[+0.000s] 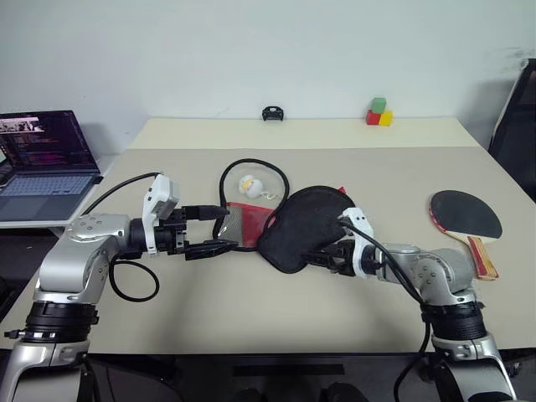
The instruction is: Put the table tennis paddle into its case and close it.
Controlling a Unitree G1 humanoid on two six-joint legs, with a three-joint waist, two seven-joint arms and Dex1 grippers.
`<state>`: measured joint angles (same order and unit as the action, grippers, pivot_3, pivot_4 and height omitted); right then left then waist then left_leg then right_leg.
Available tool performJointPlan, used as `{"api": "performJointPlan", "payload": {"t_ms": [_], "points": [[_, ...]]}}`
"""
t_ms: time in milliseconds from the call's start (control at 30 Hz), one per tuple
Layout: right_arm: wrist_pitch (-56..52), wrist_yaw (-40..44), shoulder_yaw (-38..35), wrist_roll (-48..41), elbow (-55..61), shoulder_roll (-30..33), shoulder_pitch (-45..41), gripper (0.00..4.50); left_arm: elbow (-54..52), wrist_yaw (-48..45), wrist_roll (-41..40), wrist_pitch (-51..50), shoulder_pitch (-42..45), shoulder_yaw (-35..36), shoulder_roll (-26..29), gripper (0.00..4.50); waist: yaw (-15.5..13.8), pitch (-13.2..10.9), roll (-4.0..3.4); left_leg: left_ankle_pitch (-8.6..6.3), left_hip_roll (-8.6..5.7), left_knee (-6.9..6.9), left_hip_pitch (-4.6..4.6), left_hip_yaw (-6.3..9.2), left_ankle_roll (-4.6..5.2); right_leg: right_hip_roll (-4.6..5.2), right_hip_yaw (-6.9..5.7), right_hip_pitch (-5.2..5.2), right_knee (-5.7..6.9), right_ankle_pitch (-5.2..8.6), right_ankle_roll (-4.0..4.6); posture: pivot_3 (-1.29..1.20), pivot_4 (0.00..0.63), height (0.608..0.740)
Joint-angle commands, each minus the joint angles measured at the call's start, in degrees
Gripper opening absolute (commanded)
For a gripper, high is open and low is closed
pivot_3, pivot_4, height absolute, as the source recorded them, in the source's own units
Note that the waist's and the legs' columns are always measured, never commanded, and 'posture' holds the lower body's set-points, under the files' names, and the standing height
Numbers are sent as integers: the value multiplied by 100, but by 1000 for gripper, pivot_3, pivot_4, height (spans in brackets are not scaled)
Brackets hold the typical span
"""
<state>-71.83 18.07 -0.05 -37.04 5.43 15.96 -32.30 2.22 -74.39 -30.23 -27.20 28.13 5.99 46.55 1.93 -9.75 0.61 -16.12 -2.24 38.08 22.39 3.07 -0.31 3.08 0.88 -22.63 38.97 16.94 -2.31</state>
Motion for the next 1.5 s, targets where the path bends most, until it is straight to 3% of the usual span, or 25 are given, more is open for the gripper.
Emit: {"api": "performJointPlan", "payload": {"t_ms": [33, 400, 500, 867, 1100, 1500], "points": [[213, -53, 36, 127, -115, -261, -166, 4478, -162, -1, -26, 63, 108, 52, 70, 4500, 2, 0, 0, 0, 0, 0, 0, 0, 0, 0, 0, 0, 0, 0, 0, 0, 150, 740], [498, -139, -11, 395, -182, -590, -274, 4478, -251, 52, -33, 44, 27, 94, 100, 4500, 6, 2, 2, 10, -1, 3, 57, -5, -17, 1, 2, -62, 1, 0, 0, 0, 150, 740], [475, -133, -9, 467, -109, -548, -227, 3662, -279, 67, -35, 32, 27, 76, 89, 4500, 6, 2, 2, 8, -2, 3, 57, -6, -13, 1, 3, -62, 1, 0, 0, 0, 150, 740], [-97, 8, -369, 268, 232, -107, 15, 16, -971, 334, -328, -274, -312, -1, -239, 4500, -3, 2, 3, 6, 0, 4, 54, -5, -6, 1, 3, -60, 10, -1, 0, 0, 150, 740], [-290, 45, -642, 232, 168, -16, -102, 16, -1181, 497, -390, -419, -270, -141, -413, 4500, -2, 2, 4, 7, 0, 4, 52, -6, -5, 0, 3, -59, 13, -1, 0, 0, 150, 740], [289, 1685, 196, 747, -1140, 1983, -805, 16, -911, 511, -227, -277, 263, -544, -740, 4500, -10, 3, 5, 10, -4, 8, 53, -12, 2, 1, 1, -54, 12, -1, 0, 0, 150, 740]]}}
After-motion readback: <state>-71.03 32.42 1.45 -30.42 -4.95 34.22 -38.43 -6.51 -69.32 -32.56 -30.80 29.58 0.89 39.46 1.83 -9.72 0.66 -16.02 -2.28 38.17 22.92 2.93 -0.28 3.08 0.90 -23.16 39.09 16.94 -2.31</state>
